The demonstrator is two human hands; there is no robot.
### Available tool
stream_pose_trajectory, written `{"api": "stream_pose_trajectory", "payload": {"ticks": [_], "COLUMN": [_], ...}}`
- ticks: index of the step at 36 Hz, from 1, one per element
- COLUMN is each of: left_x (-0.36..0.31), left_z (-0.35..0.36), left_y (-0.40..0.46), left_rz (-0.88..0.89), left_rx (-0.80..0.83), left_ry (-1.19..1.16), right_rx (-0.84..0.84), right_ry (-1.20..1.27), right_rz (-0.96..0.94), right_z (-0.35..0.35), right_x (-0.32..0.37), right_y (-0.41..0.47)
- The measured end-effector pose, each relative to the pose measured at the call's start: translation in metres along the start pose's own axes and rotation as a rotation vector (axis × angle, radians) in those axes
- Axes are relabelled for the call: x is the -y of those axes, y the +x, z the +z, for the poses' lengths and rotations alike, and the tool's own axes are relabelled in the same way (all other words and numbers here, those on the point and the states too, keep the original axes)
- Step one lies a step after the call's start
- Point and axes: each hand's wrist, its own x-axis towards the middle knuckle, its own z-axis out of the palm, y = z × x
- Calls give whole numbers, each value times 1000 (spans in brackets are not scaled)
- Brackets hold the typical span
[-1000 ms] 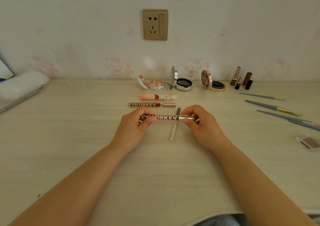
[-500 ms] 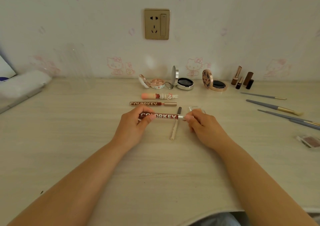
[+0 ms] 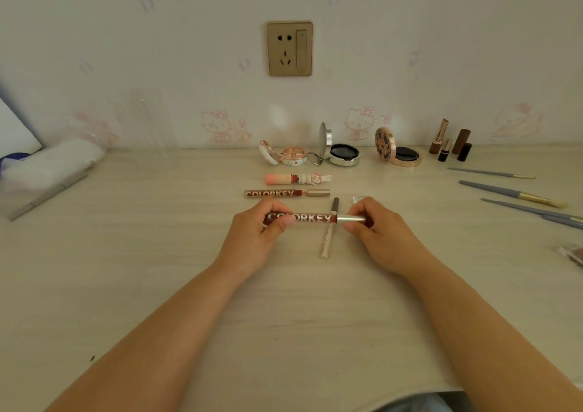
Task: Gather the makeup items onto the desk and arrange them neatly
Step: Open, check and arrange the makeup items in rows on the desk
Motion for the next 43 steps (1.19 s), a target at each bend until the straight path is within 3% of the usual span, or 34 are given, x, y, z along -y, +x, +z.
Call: {"api": "stream_pose_trajectory", "payload": {"ticks": [4,11,16,22,27,33,43], "left_x": [3,5,8,16,30,50,53], "left_z": [-1,0,-2,-22,-46,-67,-65], "left_y": [1,2,4,8,13,16,20], "left_rz": [-6,-4,-15,-51,-103,-161,-172], "left_rx": [-23,-21,-20,2,-52,-122,-138], "left_ry": [-12,-9,-5,40,20,8,-45], "right_rx": [-66,1,-92,-145,-104,-135,0], "right_ry": [95,7,34,-139,-340,-310,-332], "right_rz": [27,-14,-44,-157,-196,-173,-209], "right_z": [0,-1,-1,3,13,27,45], "right_x": [-1,-1,-2,5,12,24,26], "right_y": [1,2,2,9,24,42,61]}}
